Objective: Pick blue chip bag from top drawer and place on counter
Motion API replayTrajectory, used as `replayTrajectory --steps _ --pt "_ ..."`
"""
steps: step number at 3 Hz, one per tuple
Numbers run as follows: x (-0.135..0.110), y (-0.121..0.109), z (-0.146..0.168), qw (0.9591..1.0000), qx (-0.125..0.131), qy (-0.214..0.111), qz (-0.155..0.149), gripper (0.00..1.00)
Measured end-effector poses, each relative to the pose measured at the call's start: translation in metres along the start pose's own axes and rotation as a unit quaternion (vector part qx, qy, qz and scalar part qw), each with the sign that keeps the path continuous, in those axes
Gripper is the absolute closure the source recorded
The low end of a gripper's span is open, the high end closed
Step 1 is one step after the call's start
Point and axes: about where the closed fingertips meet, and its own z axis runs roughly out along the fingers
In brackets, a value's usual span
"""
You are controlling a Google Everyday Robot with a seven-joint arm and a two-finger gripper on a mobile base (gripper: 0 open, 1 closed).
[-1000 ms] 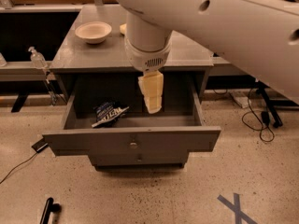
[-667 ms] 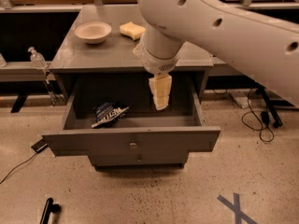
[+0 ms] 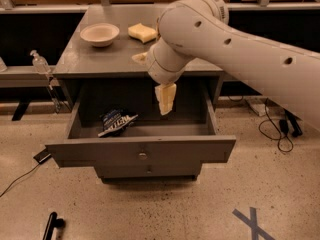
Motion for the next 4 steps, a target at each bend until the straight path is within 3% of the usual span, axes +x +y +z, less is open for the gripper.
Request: replayTrajectory --steps 1,2,3,4 --pt "0.002 -0.005 0.011 0.9998 0.008 -0.004 -0.015 0.00" --pt "0.019 -0.012 0.059 0.9958 0.002 -0.029 -0.087 0.00" --pt "0.020 -0.001 0.127 0.9828 -0.053 -0.101 -0.145 0.00" --pt "0.020 -0.001 0.127 0.9828 -0.053 -0.102 -0.145 0.00"
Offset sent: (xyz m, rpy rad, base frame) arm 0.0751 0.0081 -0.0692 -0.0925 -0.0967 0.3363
